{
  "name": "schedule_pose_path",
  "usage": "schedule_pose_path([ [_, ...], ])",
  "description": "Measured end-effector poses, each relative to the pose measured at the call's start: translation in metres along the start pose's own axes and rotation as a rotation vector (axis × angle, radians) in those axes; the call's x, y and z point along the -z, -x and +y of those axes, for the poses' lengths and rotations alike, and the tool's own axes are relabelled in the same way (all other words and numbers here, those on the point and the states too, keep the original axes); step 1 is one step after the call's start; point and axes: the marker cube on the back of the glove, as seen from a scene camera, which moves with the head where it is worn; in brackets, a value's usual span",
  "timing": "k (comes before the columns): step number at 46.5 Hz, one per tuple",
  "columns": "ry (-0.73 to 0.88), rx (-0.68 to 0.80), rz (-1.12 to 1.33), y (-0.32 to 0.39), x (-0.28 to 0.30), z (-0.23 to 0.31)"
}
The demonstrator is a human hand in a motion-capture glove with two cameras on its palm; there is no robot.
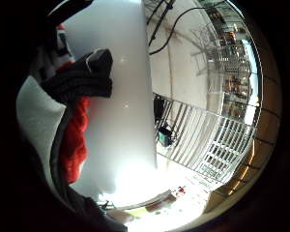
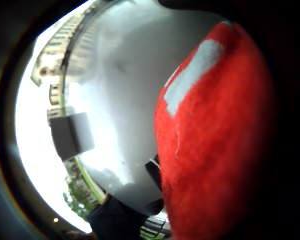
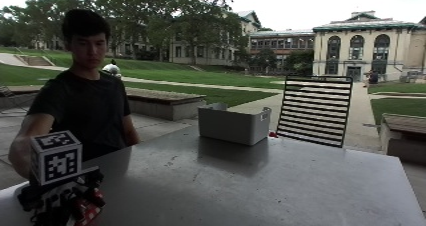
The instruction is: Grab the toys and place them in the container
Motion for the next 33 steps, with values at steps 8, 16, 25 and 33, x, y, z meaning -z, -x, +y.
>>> schedule_pose_path([
  [8, 0.027, -0.027, -0.008, 0.000, 0.001, 0.001],
  [16, -0.011, -0.020, -0.030, 0.001, 0.006, 0.004],
  [25, -0.235, -0.081, 0.030, 0.005, 0.007, 0.012],
  [33, -0.277, -0.105, 0.004, 0.000, 0.016, 0.012],
])
